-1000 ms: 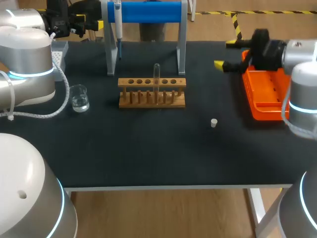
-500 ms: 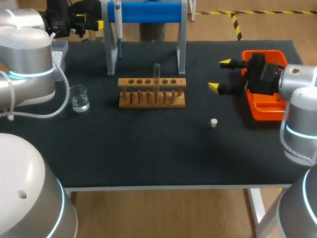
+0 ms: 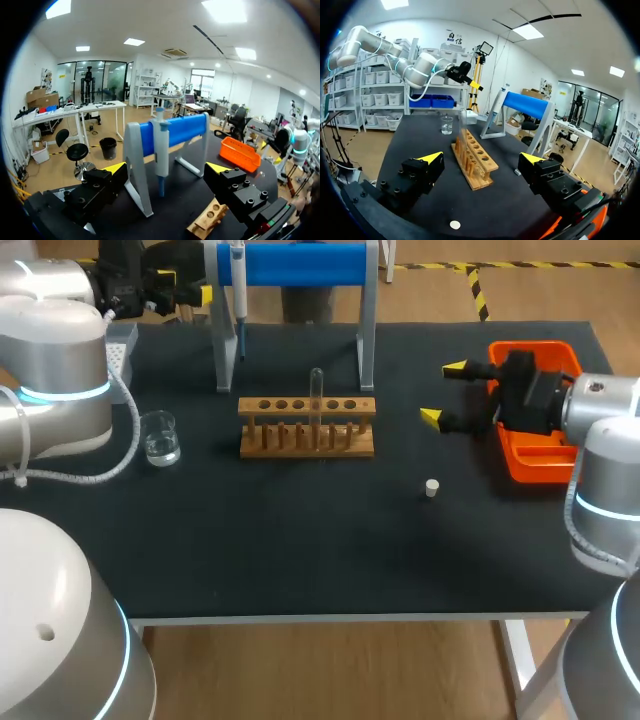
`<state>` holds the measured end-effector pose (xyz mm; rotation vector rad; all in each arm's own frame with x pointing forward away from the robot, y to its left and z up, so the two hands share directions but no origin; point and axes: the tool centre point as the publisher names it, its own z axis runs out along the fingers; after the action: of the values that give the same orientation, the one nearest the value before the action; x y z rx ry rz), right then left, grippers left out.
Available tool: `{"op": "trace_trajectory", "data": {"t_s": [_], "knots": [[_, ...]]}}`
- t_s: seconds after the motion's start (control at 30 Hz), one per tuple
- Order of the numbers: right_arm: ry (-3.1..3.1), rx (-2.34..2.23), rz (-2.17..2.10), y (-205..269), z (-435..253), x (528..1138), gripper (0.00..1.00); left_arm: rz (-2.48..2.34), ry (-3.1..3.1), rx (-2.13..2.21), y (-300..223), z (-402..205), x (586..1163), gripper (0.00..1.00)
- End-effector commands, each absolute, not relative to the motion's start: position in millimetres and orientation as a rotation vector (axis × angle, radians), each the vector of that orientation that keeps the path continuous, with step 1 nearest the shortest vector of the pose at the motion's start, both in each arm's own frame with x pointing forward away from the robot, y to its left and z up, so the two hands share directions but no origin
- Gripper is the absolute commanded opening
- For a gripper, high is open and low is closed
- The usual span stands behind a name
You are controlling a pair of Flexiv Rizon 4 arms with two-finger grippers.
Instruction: Invert the test tube, pick up the pipette, mount the tip to pipette, aspirate from beaker and dispense into the tube, eject the tip, return the pipette, and cap with the stopper.
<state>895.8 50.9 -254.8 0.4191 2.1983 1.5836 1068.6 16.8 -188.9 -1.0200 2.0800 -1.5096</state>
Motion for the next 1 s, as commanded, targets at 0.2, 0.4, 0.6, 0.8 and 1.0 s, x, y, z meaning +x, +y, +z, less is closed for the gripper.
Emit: {"op": "trace_trajectory", "data": {"t_s": [0.2,0.4,0.6,0.8,1.0], "knots": [[2.196,0.419,1.584,50.4,-255.1,895.1,1.00,-1.436,2.054,-0.932,-30.5,-214.0,967.8,1.00],[2.196,0.419,1.584,50.4,-255.1,895.1,1.00,-1.425,2.025,-0.890,-50.7,-230.8,928.6,1.00],[2.196,0.419,1.584,50.4,-255.1,895.1,1.00,-1.405,2.054,-0.827,-65.2,-237.4,901.9,1.00],[2.196,0.419,1.584,50.4,-255.1,895.1,1.00,-1.412,2.059,-0.815,-71.1,-249.2,881.0,1.00],[2.196,0.419,1.584,50.4,-255.1,895.1,1.00,-1.394,2.092,-0.817,-74.7,-258.1,871.8,1.00]]}}
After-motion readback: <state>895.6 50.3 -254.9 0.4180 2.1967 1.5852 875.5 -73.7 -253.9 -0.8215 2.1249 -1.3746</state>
